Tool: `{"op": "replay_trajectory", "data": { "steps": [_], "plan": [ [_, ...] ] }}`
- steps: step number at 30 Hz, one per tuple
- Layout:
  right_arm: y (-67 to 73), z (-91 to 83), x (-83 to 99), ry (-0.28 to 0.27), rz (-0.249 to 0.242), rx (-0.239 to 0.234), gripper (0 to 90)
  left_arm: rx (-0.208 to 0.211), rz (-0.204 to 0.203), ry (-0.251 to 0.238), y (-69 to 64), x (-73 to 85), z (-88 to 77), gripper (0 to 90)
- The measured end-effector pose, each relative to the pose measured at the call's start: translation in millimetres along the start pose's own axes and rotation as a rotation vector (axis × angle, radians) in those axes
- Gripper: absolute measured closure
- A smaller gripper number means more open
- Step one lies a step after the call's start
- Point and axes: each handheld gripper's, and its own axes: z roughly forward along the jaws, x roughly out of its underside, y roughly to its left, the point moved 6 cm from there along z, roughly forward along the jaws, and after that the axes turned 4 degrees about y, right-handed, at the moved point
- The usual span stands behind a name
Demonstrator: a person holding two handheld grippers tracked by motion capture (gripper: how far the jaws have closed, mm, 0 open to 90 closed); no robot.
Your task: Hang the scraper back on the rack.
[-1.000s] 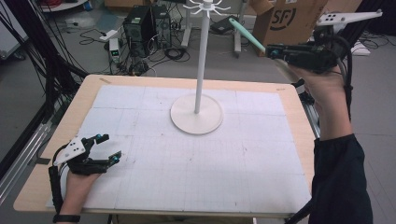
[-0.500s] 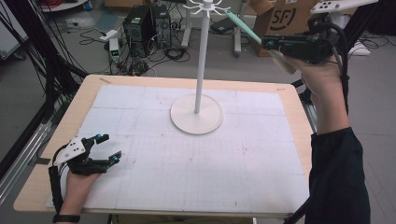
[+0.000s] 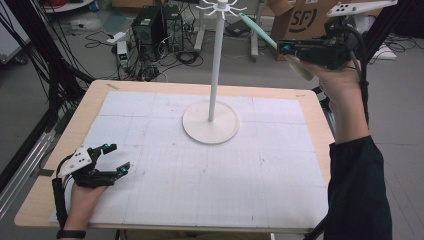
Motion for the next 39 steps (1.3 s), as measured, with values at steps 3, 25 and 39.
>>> {"op": "replay_trajectory", "data": {
  "steps": [3, 25, 39],
  "plan": [
    [-0.1, 1.6, 0.6, 0.002, 0.001, 0.001, 81.3, 0.000, 0.000, 0.000, 0.0, 0.0, 0.0, 16.0],
    [-2.2, 25.1, 8.8, 0.039, -0.006, -0.001, 79.2, 0.000, 0.001, 0.000, 0.0, 0.0, 0.0, 15.9],
    [0.0, 13.8, 55.8, -0.017, -0.053, 0.008, 41.8, 0.000, 0.000, 0.002, 0.1, 0.1, 0.0, 15.9]
  ]
}}
